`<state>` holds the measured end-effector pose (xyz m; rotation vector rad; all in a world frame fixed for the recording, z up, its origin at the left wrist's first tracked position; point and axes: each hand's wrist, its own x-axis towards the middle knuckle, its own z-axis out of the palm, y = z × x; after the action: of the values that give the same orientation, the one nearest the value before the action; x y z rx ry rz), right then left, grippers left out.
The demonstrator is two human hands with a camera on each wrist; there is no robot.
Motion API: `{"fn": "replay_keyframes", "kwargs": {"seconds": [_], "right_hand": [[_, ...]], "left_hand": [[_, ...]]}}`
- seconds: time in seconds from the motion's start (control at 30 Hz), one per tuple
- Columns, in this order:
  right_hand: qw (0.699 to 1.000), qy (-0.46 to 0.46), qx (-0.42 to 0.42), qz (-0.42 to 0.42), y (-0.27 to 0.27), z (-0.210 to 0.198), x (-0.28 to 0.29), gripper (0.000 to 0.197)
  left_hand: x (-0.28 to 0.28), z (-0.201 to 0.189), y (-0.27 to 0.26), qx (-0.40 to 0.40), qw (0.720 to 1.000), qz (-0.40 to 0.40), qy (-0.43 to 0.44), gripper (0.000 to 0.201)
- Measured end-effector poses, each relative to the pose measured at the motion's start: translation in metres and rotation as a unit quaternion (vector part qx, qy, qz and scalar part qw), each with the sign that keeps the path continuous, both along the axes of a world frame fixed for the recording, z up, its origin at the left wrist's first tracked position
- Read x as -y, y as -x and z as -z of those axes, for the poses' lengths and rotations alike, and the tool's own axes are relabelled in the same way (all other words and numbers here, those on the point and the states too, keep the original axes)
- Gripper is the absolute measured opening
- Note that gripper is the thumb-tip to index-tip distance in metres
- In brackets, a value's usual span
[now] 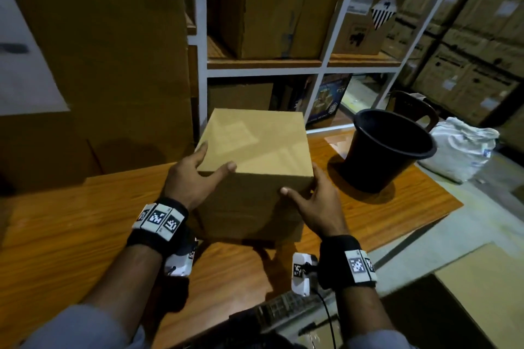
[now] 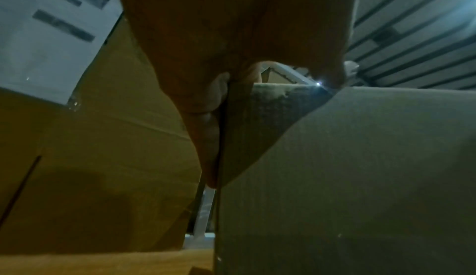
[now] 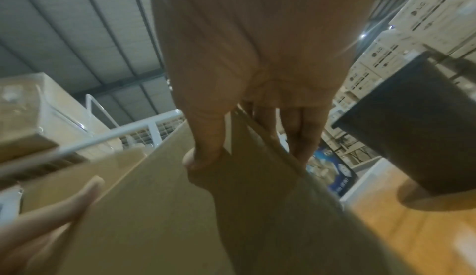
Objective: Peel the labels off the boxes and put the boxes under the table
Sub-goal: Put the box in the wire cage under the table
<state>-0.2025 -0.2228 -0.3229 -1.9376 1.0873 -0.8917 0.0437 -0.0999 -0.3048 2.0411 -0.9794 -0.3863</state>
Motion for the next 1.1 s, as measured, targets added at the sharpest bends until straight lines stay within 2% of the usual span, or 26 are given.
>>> {"fn": "replay_keyframes", "kwargs": {"seconds": [0.07,0.13,0.27,0.33,0.4,0.47,0.6,0.7,0.77,0.9,1.03,1.1], "right_hand": [[0.999,0.032,0.032,-0.005,-0.005,-0.010,-0.006,0.078],[0.997,0.054,0.056,-0.011,-0.012,-0.021,-0.010,0.076],[0.994,0.078,0.063,-0.043,-0.027,-0.036,-0.015,0.079],[0.994,0.101,0.024,-0.043,-0.032,-0.031,-0.013,0.084],[0.989,0.123,-0.079,0.005,-0.034,-0.018,-0.010,0.095],[0.983,0.094,-0.148,0.049,-0.034,0.000,-0.010,0.110],[0.990,-0.019,-0.128,0.060,-0.042,0.020,-0.016,0.131],[0.989,-0.070,-0.078,0.104,-0.051,0.022,-0.018,0.136],[0.986,-0.093,-0.053,0.128,-0.053,0.022,-0.019,0.131],[0.989,-0.049,0.003,0.136,-0.049,0.015,-0.020,0.105],[0.989,0.025,0.059,0.137,-0.047,-0.010,-0.023,0.108],[0.988,0.042,0.081,0.124,-0.047,-0.024,-0.026,0.108]], "left_hand": [[-0.008,-0.005,0.002,0.056,0.997,-0.019,-0.039,0.112],[-0.016,-0.012,-0.001,0.087,0.994,-0.043,-0.052,0.116],[-0.028,-0.016,-0.017,0.082,0.993,-0.065,-0.050,0.117],[-0.033,-0.014,-0.026,0.072,0.994,-0.070,-0.038,0.117],[-0.037,-0.010,-0.033,0.063,0.994,-0.085,-0.027,0.118],[-0.043,-0.009,-0.039,0.046,0.993,-0.104,-0.012,0.117],[-0.051,-0.008,-0.043,0.030,0.994,-0.107,0.004,0.104],[-0.053,-0.003,-0.044,0.038,0.996,-0.085,0.010,0.101],[-0.055,-0.001,-0.045,0.031,0.996,-0.085,0.014,0.104],[-0.062,-0.007,-0.046,0.011,0.994,-0.113,-0.001,0.096],[-0.066,-0.022,-0.046,0.009,0.991,-0.135,0.007,0.077],[-0.069,-0.024,-0.050,0.020,0.990,-0.139,-0.016,0.078]]}}
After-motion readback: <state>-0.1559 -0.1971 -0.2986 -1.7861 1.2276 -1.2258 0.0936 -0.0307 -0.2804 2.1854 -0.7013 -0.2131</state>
